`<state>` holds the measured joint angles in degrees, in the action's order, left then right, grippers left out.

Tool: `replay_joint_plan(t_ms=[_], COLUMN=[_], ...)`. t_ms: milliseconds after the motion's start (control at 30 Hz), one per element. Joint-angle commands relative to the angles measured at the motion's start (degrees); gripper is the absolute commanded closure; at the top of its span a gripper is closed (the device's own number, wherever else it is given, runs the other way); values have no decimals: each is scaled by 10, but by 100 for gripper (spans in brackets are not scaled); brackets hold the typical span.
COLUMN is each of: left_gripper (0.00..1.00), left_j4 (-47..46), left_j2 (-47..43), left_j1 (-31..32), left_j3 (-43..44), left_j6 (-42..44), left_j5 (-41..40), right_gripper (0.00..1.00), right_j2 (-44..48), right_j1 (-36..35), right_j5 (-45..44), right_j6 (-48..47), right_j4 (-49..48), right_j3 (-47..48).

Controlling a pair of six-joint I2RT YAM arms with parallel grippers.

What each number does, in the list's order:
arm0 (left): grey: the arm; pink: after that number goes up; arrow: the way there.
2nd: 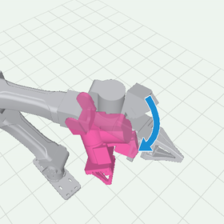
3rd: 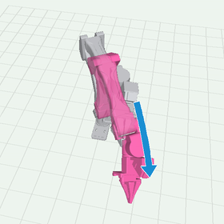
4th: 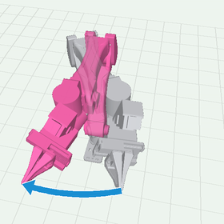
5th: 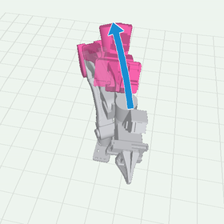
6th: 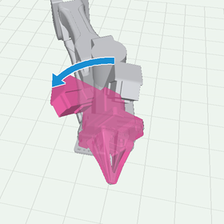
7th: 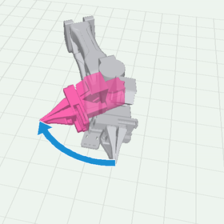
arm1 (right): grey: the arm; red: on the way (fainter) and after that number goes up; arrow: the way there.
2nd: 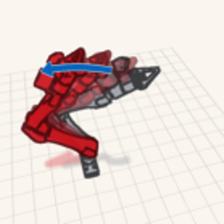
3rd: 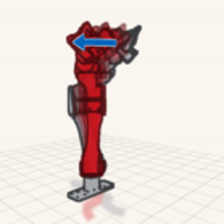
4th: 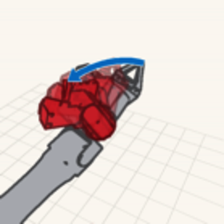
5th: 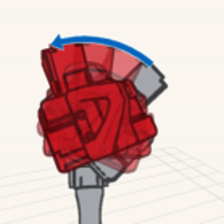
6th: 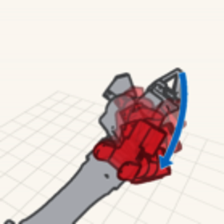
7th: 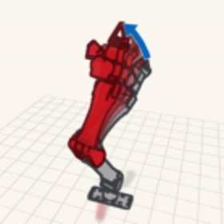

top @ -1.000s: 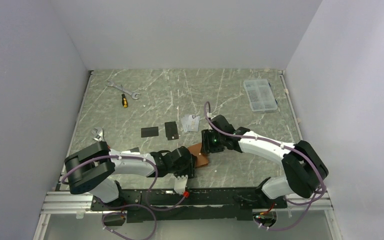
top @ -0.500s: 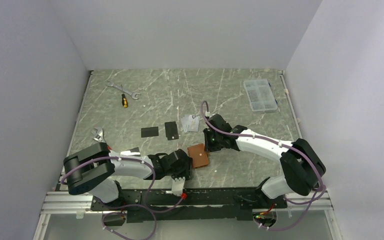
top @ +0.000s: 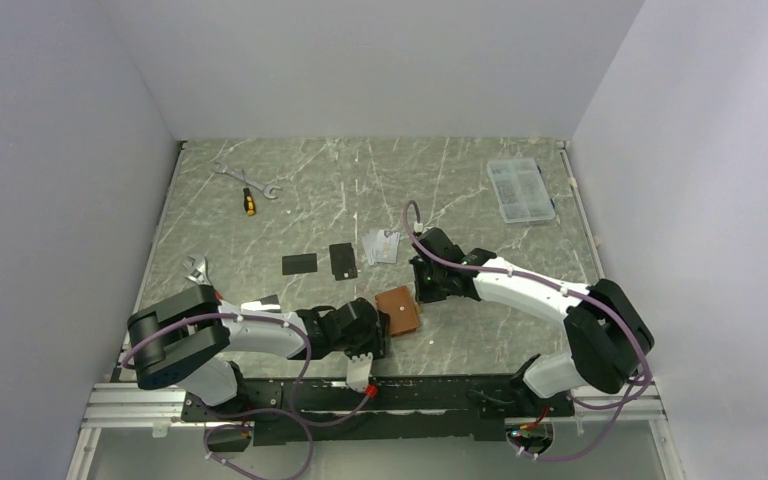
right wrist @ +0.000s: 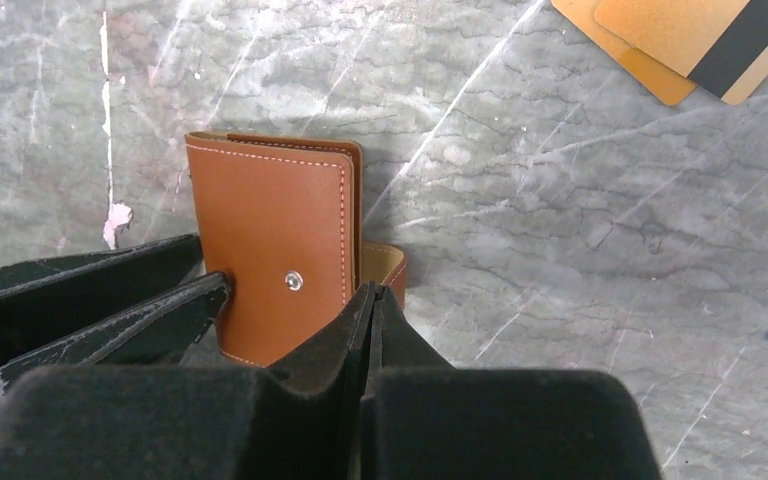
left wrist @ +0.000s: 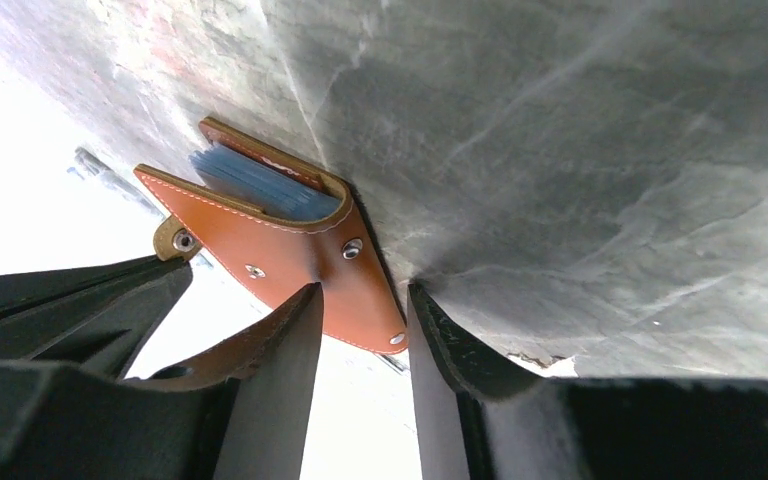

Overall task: Put the credit cards into the card holder
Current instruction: Close the card holder at the center of the board.

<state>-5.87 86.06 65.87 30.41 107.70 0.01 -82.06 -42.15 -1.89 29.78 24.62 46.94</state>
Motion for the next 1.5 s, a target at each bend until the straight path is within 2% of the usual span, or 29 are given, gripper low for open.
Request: replay_joint_plan(t_ms=[0,133,333,400,533,667,867,1467], left_gripper=[56,52,51,55,72,81,81,82], left_j4=[24,28,41,51,93,99,110,128], left_j2=[16,23,44,48,48,47,48,48], left_j1=[4,4,5,7,12,13,17,24], left_j3=[0,6,18,22,27,23,25,32], left_j6=[-23,-21,-19,-18,-10,-8,-16,-33], left_j5=[14,14,11,11,17,17,14,7], right_gripper=[100,100,100,100,100,100,100,100], right_j2=[34,37,40,37,30,19,12,40], right_j1=[-1,-1,-1,-1,-2,-5,-10,-13], right_j5=[13,34,57,66,85,95,103,35], right_j6=[15,36,55,60,73,92,130,163], right_j4=[9,-3,-21,-27,-48,-74,-129,-165], right_j3=[6,4,-6,-9,-22,-38,-69,-87])
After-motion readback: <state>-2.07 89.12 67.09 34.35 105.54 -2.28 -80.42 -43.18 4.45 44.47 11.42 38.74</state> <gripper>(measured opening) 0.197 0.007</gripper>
